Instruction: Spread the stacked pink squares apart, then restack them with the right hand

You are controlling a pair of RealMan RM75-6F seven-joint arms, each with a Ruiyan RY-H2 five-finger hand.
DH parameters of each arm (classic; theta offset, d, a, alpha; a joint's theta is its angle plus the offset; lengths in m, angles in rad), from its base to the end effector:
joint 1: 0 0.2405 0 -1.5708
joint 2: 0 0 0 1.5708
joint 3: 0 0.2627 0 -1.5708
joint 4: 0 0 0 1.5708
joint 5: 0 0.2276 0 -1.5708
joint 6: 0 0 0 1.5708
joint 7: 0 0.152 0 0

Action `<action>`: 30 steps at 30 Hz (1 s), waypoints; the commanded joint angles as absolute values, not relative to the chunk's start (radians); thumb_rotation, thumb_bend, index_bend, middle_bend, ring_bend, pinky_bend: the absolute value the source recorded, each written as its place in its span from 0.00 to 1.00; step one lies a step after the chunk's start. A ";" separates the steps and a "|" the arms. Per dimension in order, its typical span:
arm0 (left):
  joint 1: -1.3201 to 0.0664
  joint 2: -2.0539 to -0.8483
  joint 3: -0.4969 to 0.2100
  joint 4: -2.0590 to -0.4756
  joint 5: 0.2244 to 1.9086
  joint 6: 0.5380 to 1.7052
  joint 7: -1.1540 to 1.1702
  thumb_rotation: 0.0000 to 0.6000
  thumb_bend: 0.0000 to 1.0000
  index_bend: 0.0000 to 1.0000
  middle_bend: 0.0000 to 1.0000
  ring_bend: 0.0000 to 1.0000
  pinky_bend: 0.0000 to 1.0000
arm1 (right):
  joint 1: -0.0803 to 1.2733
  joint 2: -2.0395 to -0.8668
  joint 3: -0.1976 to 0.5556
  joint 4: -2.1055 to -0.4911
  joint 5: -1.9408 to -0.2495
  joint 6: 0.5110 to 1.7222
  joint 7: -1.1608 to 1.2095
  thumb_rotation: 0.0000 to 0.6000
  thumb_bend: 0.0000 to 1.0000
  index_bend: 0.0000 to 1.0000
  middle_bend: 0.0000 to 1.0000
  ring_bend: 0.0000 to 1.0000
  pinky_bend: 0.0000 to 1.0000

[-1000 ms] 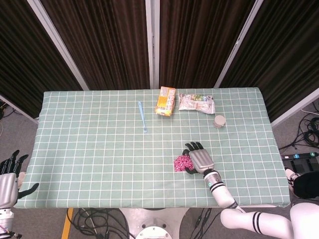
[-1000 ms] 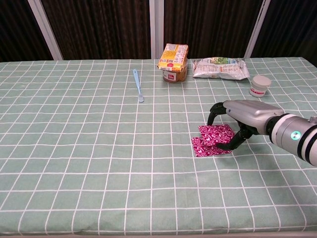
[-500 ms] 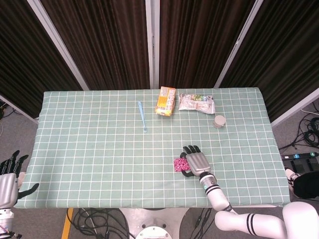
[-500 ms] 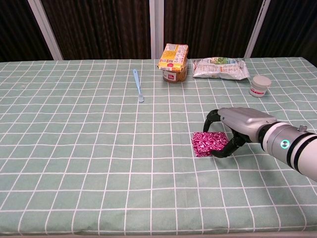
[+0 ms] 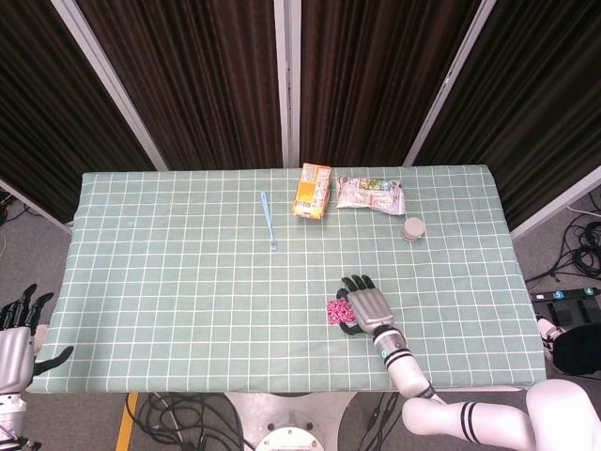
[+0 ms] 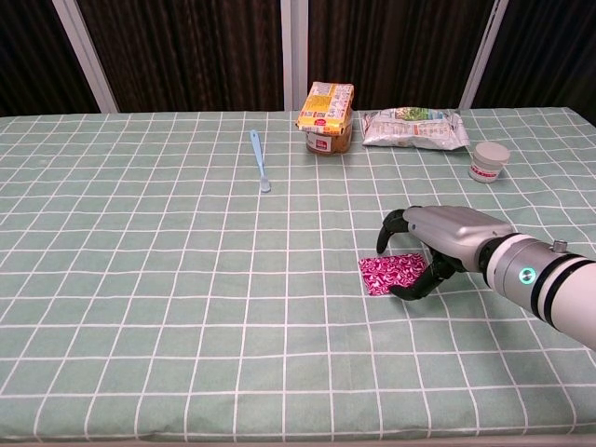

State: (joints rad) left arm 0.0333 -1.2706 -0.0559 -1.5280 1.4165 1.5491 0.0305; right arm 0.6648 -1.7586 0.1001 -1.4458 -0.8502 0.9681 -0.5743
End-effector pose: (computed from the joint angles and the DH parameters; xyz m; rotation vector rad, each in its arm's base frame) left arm -0.3532 0.1511 0.1169 -1.1915 -0.9823 -0.8341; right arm -0.1778 -0.2965 -0.1162 1.8688 -1.1817 0.6514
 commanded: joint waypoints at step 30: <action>-0.001 -1.245 -0.074 -1.592 1.383 1.505 0.118 1.00 0.16 0.21 0.15 0.14 0.14 | 0.238 -1.187 -0.014 -1.674 -1.402 1.488 -0.018 0.78 0.21 0.06 0.01 0.00 0.00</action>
